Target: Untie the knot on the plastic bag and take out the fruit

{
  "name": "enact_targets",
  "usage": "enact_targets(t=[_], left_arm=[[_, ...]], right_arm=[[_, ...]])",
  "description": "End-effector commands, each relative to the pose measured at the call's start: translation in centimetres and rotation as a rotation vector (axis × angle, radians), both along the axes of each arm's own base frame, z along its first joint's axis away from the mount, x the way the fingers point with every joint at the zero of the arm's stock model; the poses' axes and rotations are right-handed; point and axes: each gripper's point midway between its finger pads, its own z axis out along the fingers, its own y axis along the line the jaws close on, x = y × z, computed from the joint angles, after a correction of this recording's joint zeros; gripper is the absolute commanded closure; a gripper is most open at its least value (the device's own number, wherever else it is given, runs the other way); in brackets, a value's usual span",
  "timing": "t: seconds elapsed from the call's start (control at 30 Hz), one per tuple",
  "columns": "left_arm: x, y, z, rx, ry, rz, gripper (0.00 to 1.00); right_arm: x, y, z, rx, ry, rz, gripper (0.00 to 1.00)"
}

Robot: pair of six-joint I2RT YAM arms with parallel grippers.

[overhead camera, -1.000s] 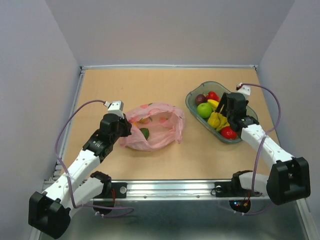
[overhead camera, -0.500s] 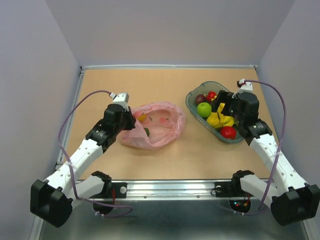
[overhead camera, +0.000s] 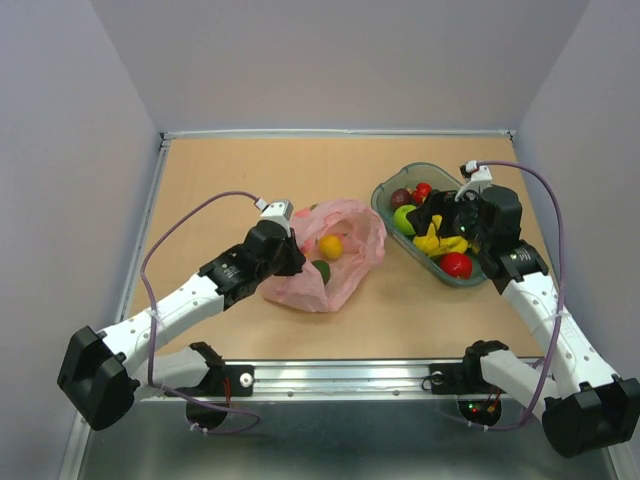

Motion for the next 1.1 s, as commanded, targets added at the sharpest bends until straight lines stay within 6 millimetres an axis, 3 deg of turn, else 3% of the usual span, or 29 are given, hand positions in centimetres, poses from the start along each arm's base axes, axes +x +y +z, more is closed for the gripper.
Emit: enact_targets(t=[0.0, 0.13, 0.2, 0.23, 0.3, 0.37, 0.43, 0.57, 0.67, 0.77, 0.9, 1.07], left_arm=[[-0.4, 3.0, -3.3, 0.042, 0.088, 0.162, 1.00], [-1.3, 4.9, -4.9, 0.059, 0.134, 0.250, 1.00], [-1.4, 5.6, -4.9, 0.048, 0.124, 0.285, 1.00], [-1.4, 5.7, -4.8, 0.042, 0.117, 0.293, 1.00], [-1.2, 6.1, -4.5, 0.040, 0.101, 0.311, 1.00], [-1.2, 6.8, -4.3, 0.065, 0.096, 0.331, 1.00], [-1.3, 7.2, -4.4, 0.085, 0.100, 0.340, 1.00], [-1.5, 7.6, -4.2, 0.088, 0.093, 0.344, 1.00], [-1.9, 7.6, -4.0, 0.087, 0.092, 0.323, 1.00], [-2.4, 8.0, -4.2, 0.106, 0.106, 0.316, 1.00], [-3.1, 8.1, -4.3, 0.106, 0.121, 0.300, 1.00], [-3.6, 8.0, -4.3, 0.083, 0.133, 0.293, 1.00]], right_arm=[[-1.1, 2.7, 5.0, 0.047, -0.107, 0.184, 0.00], [-2.5, 5.4, 6.1, 0.068, -0.109, 0.294, 0.00], [-3.7, 8.0, 5.9, 0.054, -0.096, 0.356, 0.01], [-5.0, 10.6, 5.6, 0.046, -0.082, 0.429, 0.01], [-5.4, 12.8, 4.4, 0.017, -0.049, 0.454, 0.01], [-7.2, 15.8, 3.7, 0.003, -0.028, 0.525, 0.01], [-8.1, 18.2, 1.9, -0.032, 0.019, 0.559, 0.03], [-8.5, 21.1, -0.3, -0.058, 0.075, 0.579, 0.04], [-7.4, 21.8, -3.1, -0.084, 0.143, 0.525, 0.05], [-6.7, 22.8, -4.3, -0.063, 0.169, 0.496, 0.09], [-5.7, 23.9, -7.2, -0.044, 0.210, 0.460, 0.20], [-4.9, 26.4, -7.8, 0.049, 0.192, 0.462, 0.23]])
